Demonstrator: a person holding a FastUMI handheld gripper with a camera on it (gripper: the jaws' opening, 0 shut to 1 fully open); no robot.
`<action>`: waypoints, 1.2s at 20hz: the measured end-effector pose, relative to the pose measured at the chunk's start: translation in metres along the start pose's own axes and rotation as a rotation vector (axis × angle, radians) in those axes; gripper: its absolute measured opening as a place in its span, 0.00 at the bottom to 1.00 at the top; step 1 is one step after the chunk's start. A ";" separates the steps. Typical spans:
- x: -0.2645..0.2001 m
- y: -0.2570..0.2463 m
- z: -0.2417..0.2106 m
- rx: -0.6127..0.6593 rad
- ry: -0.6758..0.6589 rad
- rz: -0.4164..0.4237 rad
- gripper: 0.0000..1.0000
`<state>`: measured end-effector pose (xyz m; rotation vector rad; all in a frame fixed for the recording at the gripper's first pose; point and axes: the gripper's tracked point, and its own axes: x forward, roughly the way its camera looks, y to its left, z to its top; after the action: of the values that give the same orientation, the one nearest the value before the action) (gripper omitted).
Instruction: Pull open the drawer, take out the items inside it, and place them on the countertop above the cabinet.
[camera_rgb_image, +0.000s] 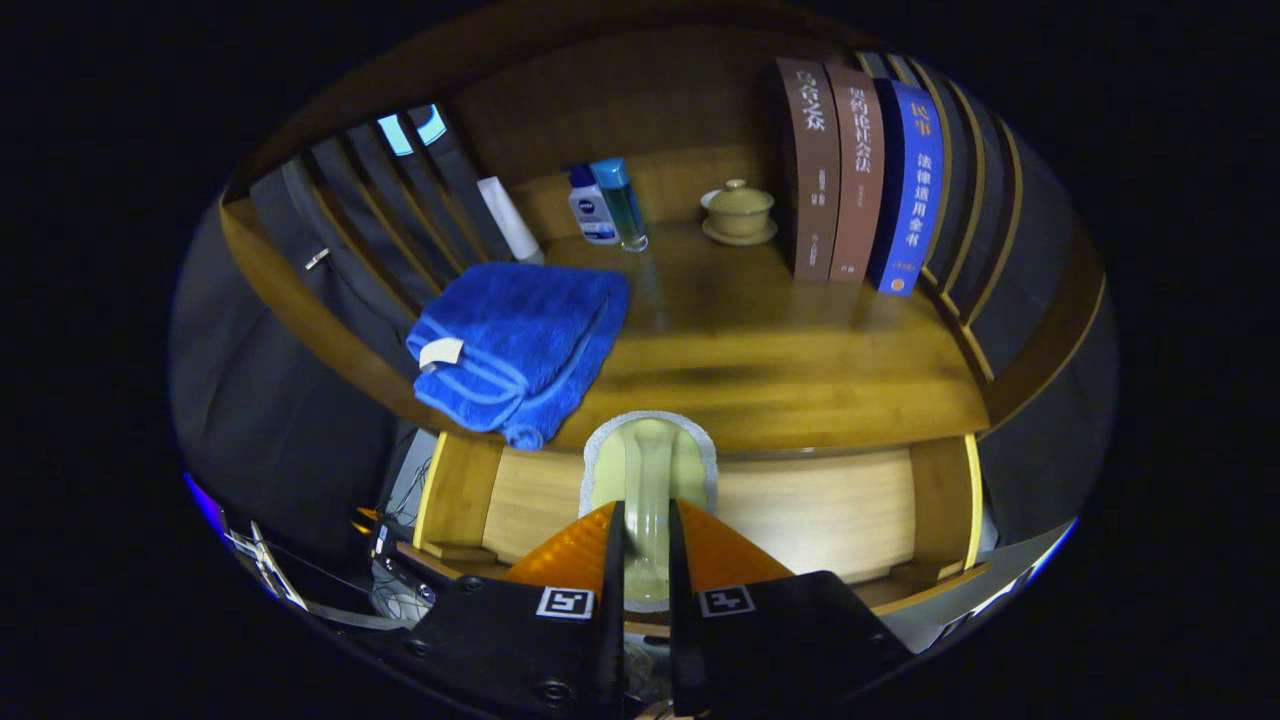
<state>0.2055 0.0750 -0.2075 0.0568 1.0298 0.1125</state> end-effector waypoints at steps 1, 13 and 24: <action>0.007 -0.003 0.010 -0.003 -0.004 -0.017 0.23; 0.092 -0.030 0.081 -0.073 0.019 -0.160 0.24; 0.048 -0.009 0.069 -0.029 -0.200 -0.010 1.00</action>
<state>0.2893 0.0725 -0.2135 0.0357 0.8281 0.1100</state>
